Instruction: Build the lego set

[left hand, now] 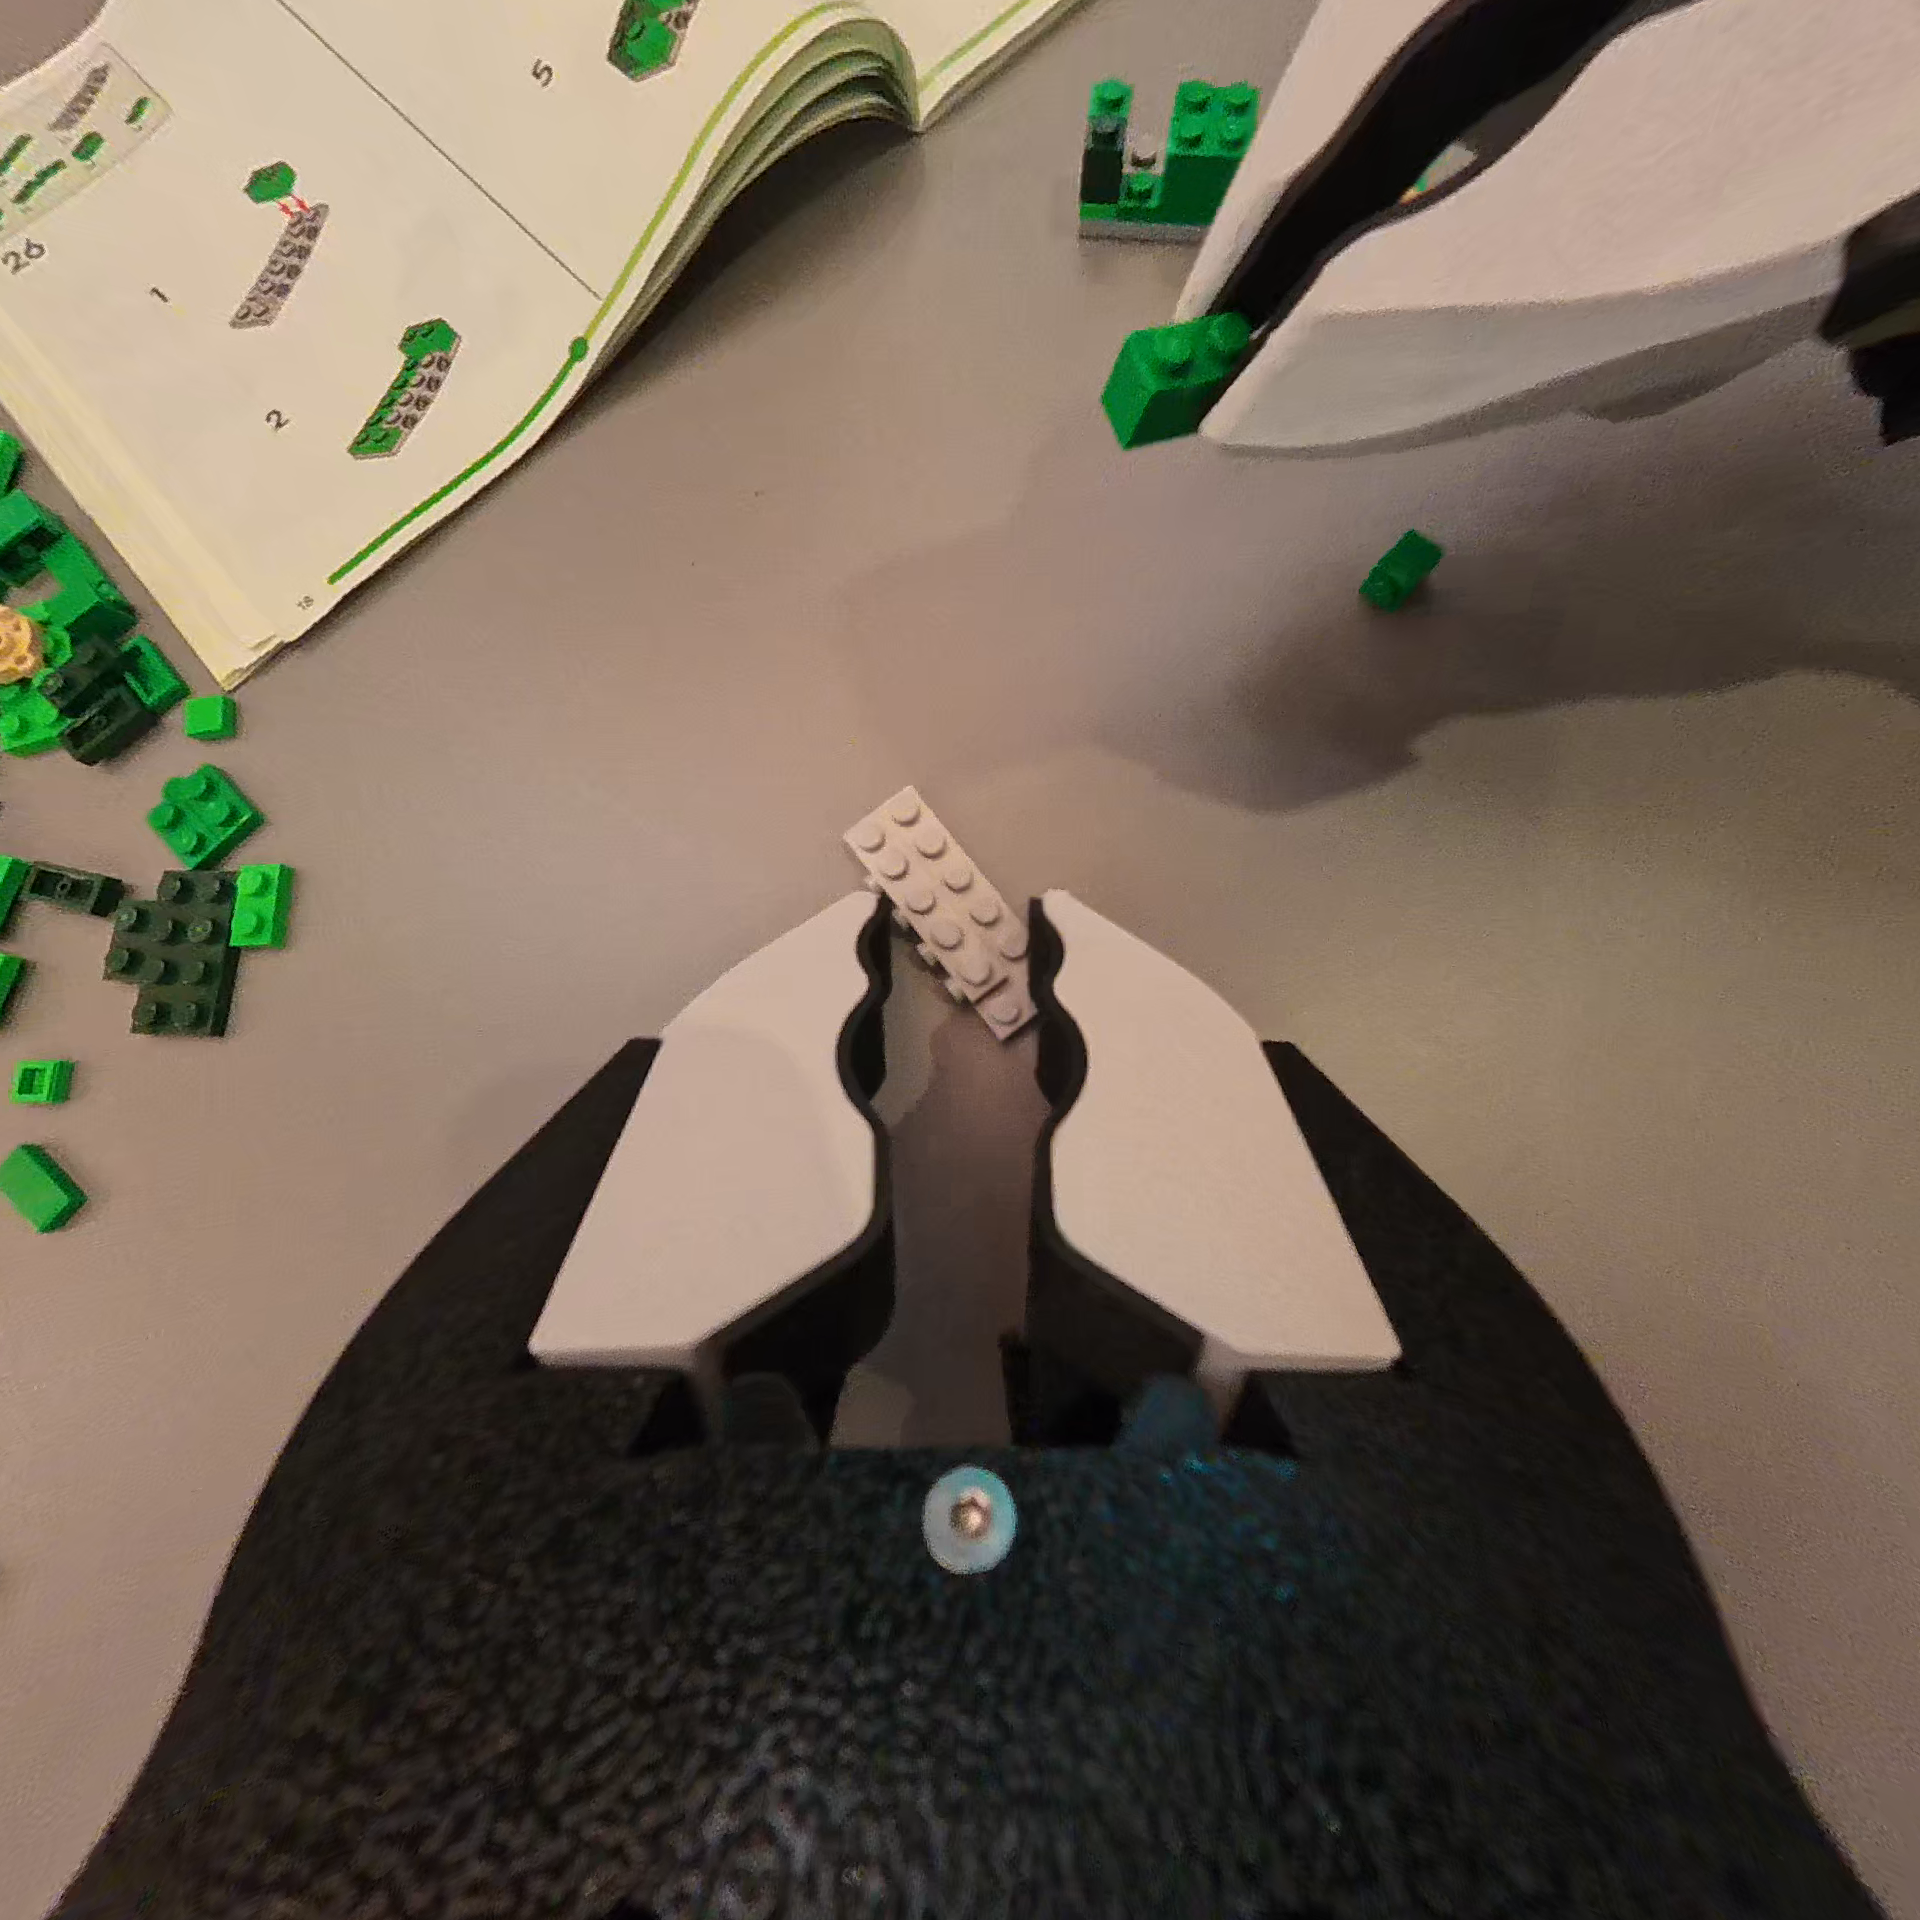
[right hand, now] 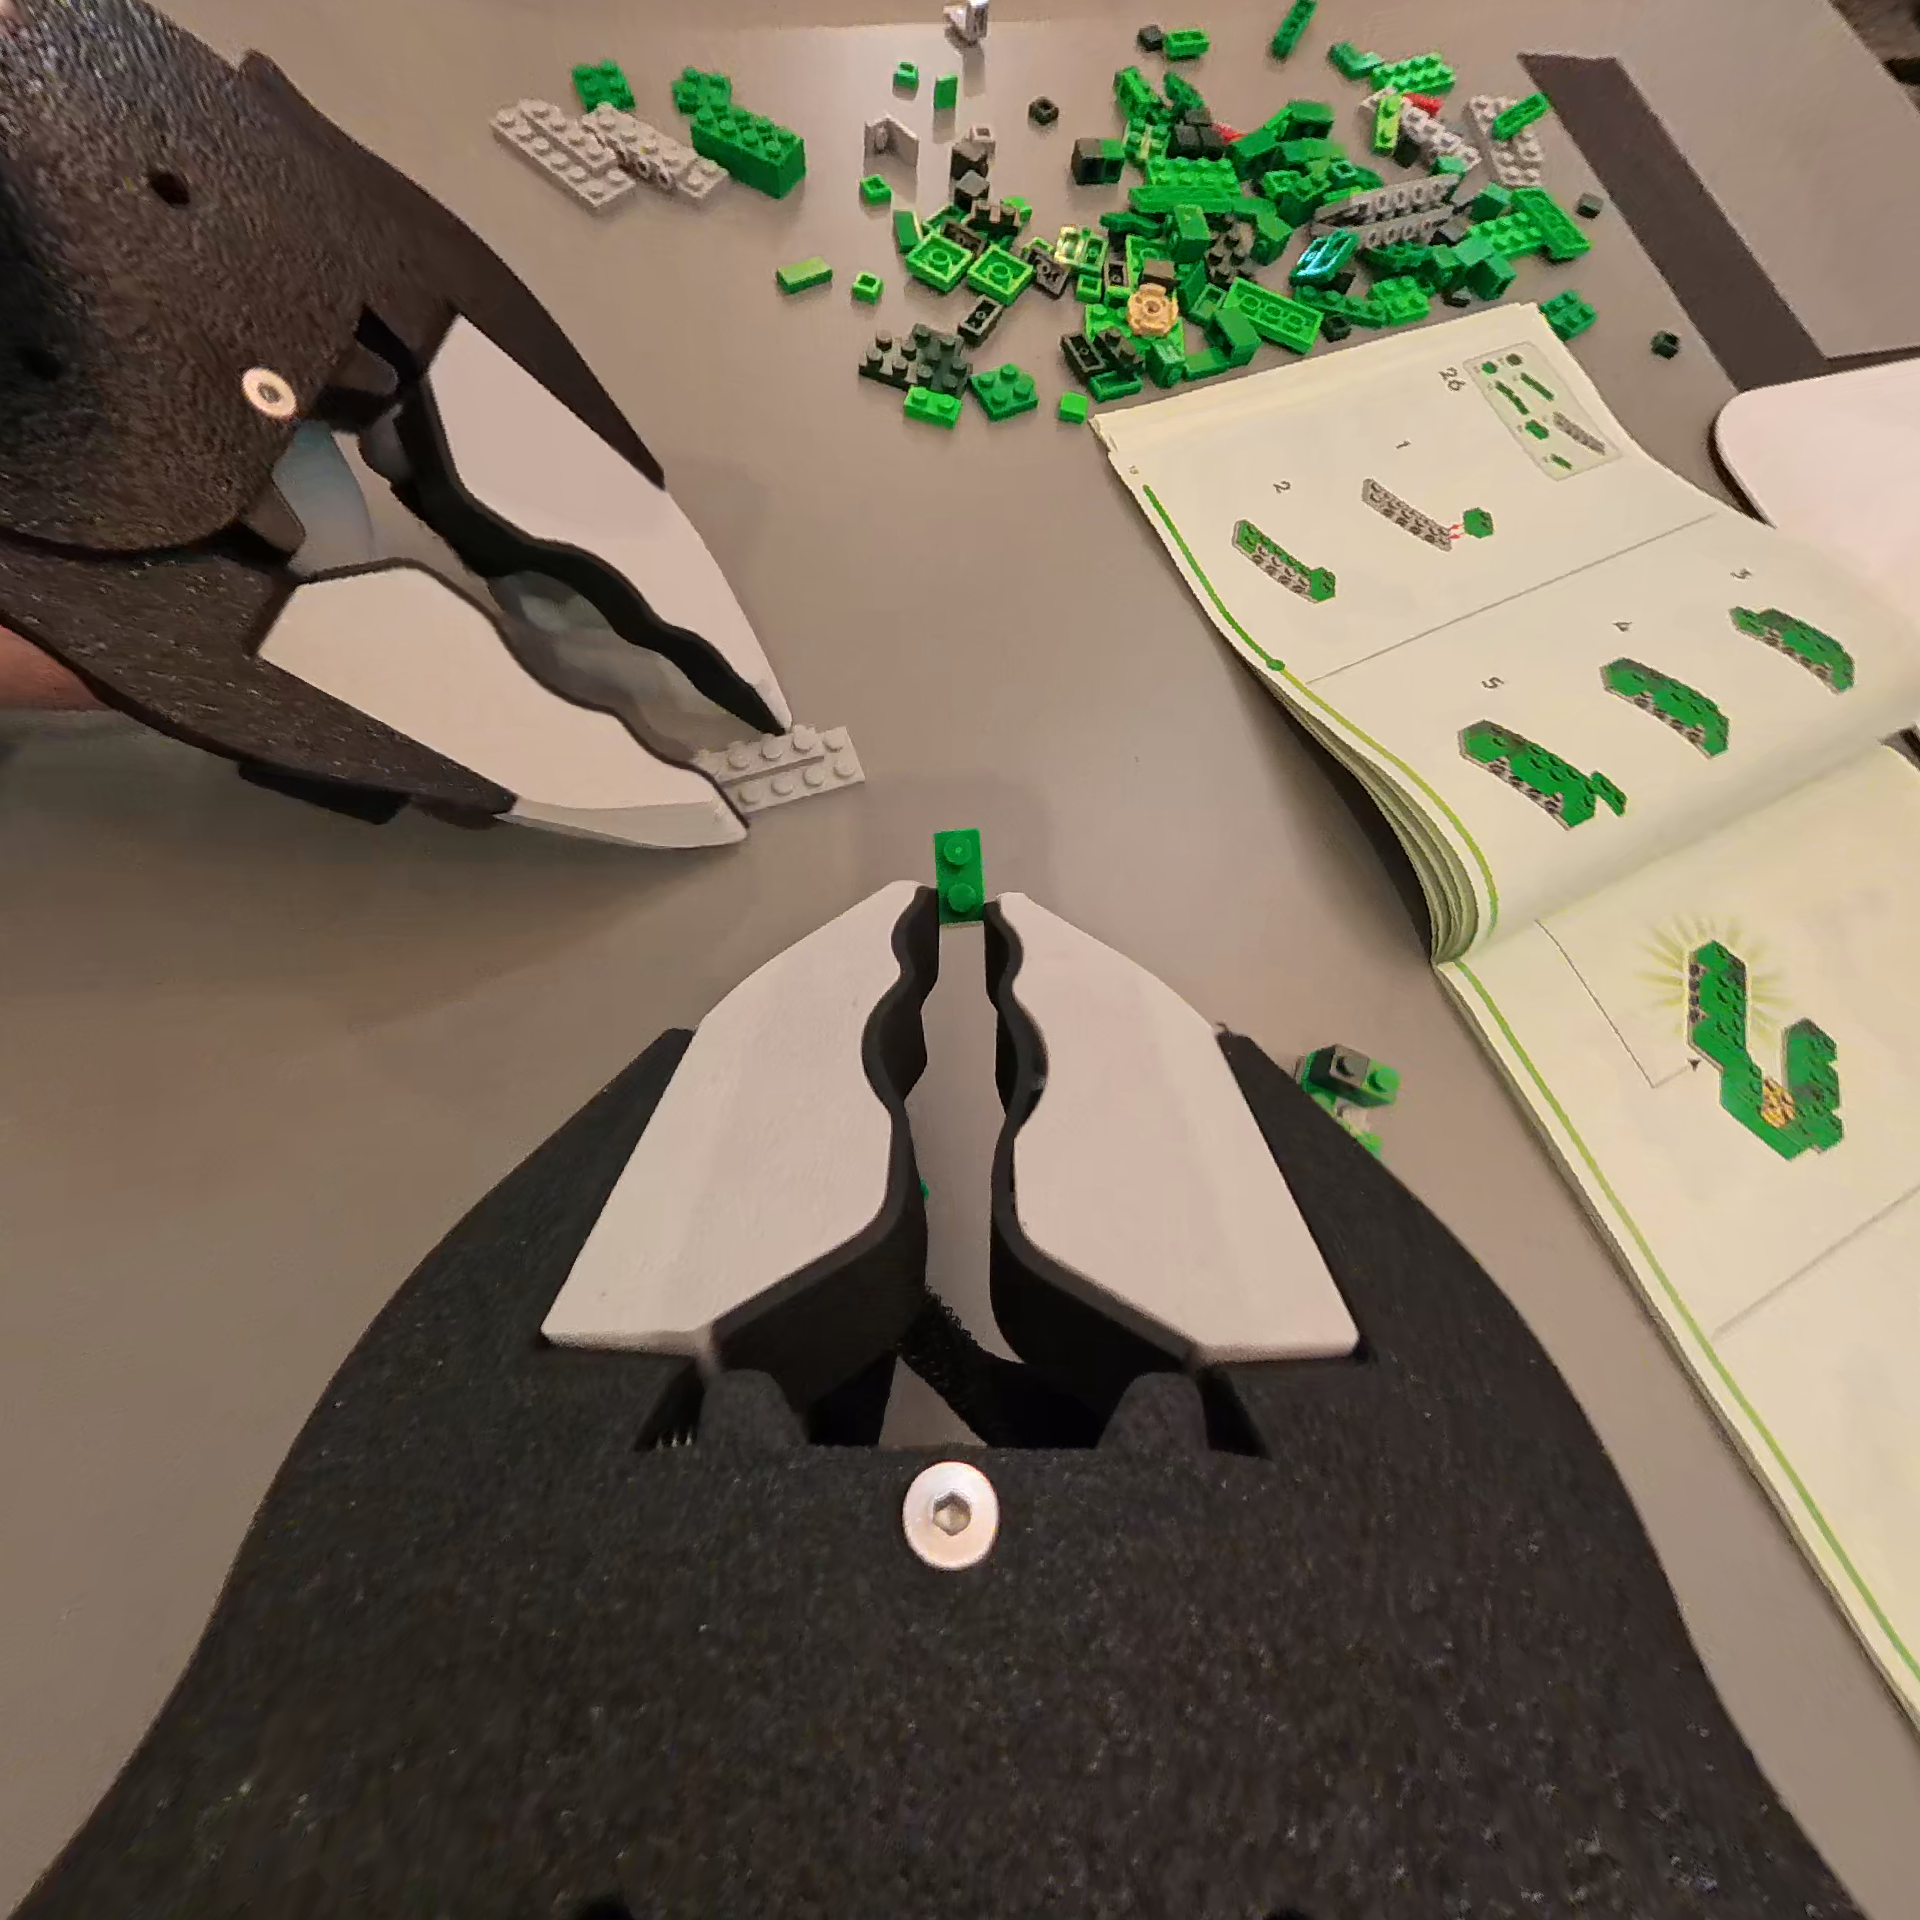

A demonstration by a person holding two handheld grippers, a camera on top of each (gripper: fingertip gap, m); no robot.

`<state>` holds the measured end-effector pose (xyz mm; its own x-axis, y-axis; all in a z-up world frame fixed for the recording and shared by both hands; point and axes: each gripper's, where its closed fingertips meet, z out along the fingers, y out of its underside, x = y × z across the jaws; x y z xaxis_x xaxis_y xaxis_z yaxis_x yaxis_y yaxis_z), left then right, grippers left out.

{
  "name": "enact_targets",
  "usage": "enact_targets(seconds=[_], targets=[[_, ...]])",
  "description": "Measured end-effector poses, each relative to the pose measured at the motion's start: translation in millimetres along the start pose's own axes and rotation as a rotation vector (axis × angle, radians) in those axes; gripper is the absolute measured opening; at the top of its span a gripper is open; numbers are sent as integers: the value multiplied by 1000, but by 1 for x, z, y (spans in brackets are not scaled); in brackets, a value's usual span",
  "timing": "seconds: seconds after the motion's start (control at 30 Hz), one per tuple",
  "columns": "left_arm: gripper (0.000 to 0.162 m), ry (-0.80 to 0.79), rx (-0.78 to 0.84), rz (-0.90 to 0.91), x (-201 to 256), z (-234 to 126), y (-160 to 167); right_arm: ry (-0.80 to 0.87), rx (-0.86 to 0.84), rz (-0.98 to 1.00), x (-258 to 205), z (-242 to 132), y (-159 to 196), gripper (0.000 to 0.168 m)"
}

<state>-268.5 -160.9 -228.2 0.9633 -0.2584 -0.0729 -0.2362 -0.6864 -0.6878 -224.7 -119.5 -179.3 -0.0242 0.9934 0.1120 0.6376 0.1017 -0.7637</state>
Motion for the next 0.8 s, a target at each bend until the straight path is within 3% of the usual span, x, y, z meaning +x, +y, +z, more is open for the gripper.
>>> enact_targets(seconds=[0.3, 0.43, 0.6, 0.8], targets=[[15, -40, 80, 108, 4, -3, -6, 32, 43, 9, 0, -16, 15, 8], [9, -19, 229, 195, 19, -19, -30, 81, -66, 54, 8, -37, 46, 8], [9, 64, 272, 222, 39, -21, -41, 122, -217, 95, 10, -64, 102, 8], [9, 150, 356, 281, 67, -26, -61, 71, -203, 160, 2, -69, 123, 8]])
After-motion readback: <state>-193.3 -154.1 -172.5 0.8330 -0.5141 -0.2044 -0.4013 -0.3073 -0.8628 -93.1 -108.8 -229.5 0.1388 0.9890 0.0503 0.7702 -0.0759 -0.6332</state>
